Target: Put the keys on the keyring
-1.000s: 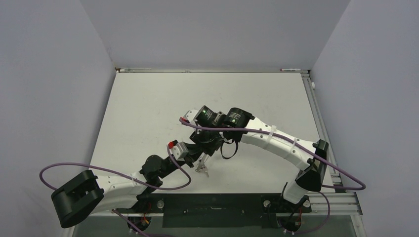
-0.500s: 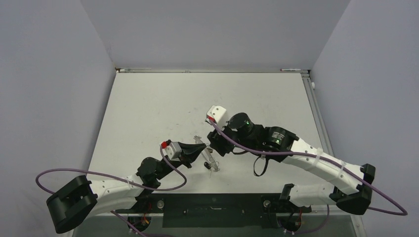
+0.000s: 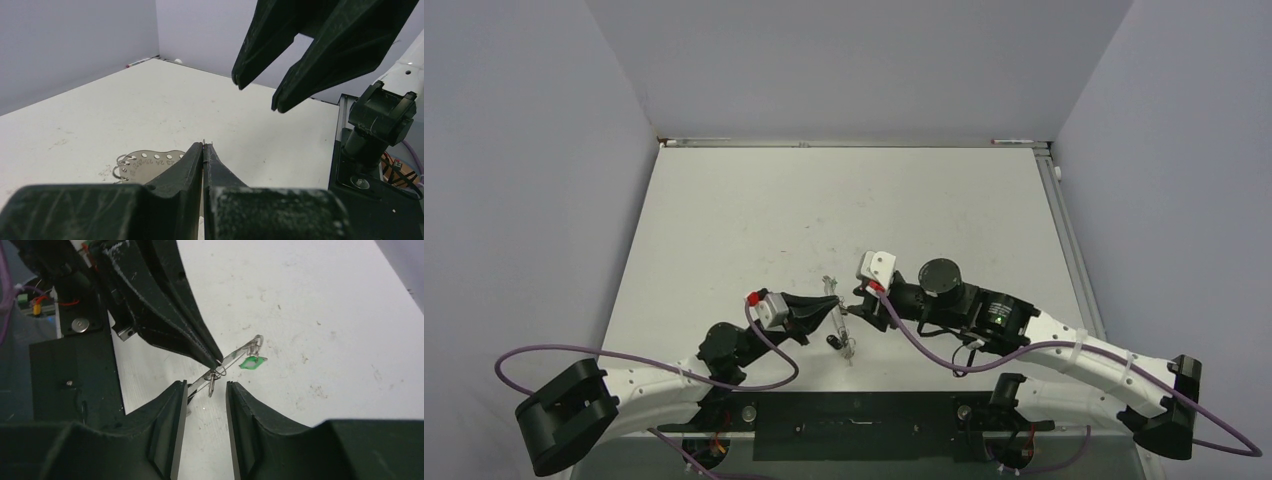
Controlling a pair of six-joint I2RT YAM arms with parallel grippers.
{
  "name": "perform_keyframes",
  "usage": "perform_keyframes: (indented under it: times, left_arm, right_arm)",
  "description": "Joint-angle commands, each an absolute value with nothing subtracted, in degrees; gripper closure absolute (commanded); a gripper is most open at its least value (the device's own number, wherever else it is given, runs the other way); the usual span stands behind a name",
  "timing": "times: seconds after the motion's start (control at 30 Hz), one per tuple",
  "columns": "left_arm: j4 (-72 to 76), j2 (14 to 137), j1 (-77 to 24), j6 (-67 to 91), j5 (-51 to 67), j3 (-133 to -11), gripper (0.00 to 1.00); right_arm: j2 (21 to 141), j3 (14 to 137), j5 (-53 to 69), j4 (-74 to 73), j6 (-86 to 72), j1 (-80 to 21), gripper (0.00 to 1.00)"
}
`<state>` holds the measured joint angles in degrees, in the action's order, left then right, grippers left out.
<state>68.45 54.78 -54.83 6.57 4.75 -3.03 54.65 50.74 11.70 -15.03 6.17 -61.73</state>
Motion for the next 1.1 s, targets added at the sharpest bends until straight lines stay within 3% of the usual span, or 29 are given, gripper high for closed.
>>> perform_keyframes:
  times: [0.0, 0.2, 0.23, 0.3, 0.4, 0.57, 0.7, 1.07]
  left_arm:
    - [75.01, 52.96, -55.11, 6.01, 6.12, -2.87, 1.0]
    - [74.36, 51.04, -55.11, 5.87, 6.79, -2.39, 1.0]
    - [74.37, 50.92, -55.11, 5.89, 6.84, -2.35, 1.0]
    - [74.31, 50.74, -55.11, 5.82, 6.86, -2.28, 1.0]
    - [74.18, 50.63, -55.11, 5.76, 6.87, -2.28, 1.0]
    - [74.03, 50.33, -55.11, 5.71, 6.74, -2.11, 1.0]
    - [73.83, 50.27, -55.11, 5.63, 6.64, -2.19, 1.0]
    - [73.7, 50.49, -55.11, 5.71, 6.52, -2.46, 1.0]
  right_arm:
    - [56.36, 50.35, 24.86, -10.15, 12.3, -58.86, 0.63]
    - [59.89, 53.33, 33.7, -12.51, 12.82, -51.49, 0.4]
    - [60.12, 53.02, 35.06, -11.9, 12.64, -50.26, 0.32]
    - [60.81, 52.33, 37.27, -10.49, 12.04, -48.18, 0.28]
    - [61.15, 50.36, 40.0, -6.02, 10.28, -47.0, 0.28]
    - [63.73, 49.87, 45.84, -3.75, 9.2, -46.87, 0.4]
    - [64.74, 49.58, 48.54, -3.08, 8.77, -46.94, 0.43]
    - [67.76, 49.12, 49.61, -1.78, 9.3, -47.02, 0.58]
